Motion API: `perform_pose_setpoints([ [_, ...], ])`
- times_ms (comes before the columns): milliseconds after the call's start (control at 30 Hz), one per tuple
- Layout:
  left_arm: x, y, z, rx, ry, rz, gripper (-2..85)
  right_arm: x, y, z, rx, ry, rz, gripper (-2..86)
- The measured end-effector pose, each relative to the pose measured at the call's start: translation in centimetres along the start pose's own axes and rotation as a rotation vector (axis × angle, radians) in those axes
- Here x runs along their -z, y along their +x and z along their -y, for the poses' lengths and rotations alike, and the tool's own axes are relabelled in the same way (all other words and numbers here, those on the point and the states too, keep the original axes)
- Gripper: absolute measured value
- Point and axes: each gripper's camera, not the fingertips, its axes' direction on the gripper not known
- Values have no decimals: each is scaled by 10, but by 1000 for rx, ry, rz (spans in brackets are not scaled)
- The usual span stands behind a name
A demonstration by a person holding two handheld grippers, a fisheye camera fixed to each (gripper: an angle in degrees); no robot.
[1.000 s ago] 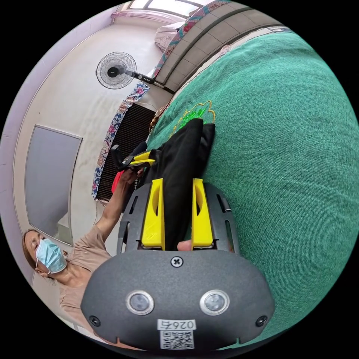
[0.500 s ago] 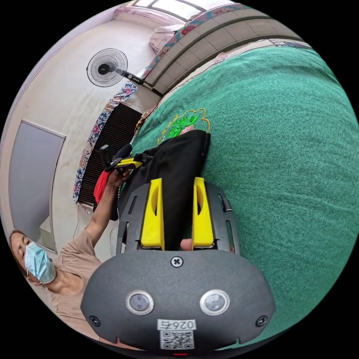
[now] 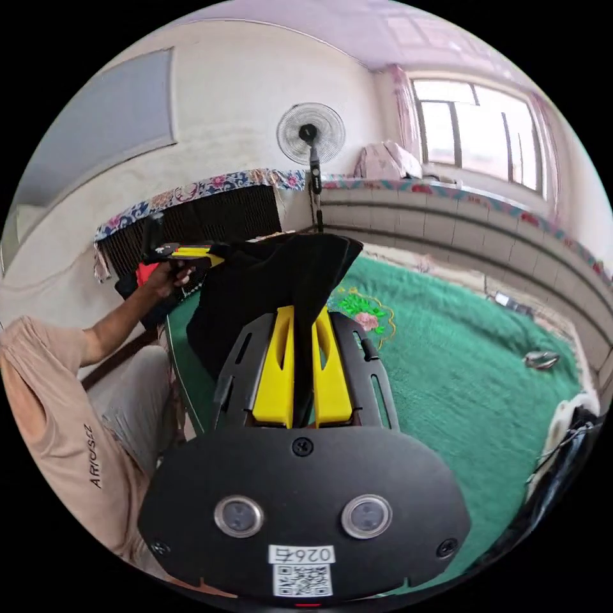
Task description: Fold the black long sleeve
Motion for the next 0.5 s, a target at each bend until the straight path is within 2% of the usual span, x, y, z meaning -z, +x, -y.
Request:
perform_pose_setpoints([
  [100,24,65,32,-78,101,102,49,73,-67,-24,98,101,-117,0],
  [267,0,171,98,-208,186,123,48,175,-130,-81,124,241,-322,-2],
  [367,-47,244,147,-313,206,104,46,239,-131,-111,61,300,-416,-2],
  [500,-134,343,227,-437,231,-35,46,325,-96,-157,-103,368,-501,-3],
])
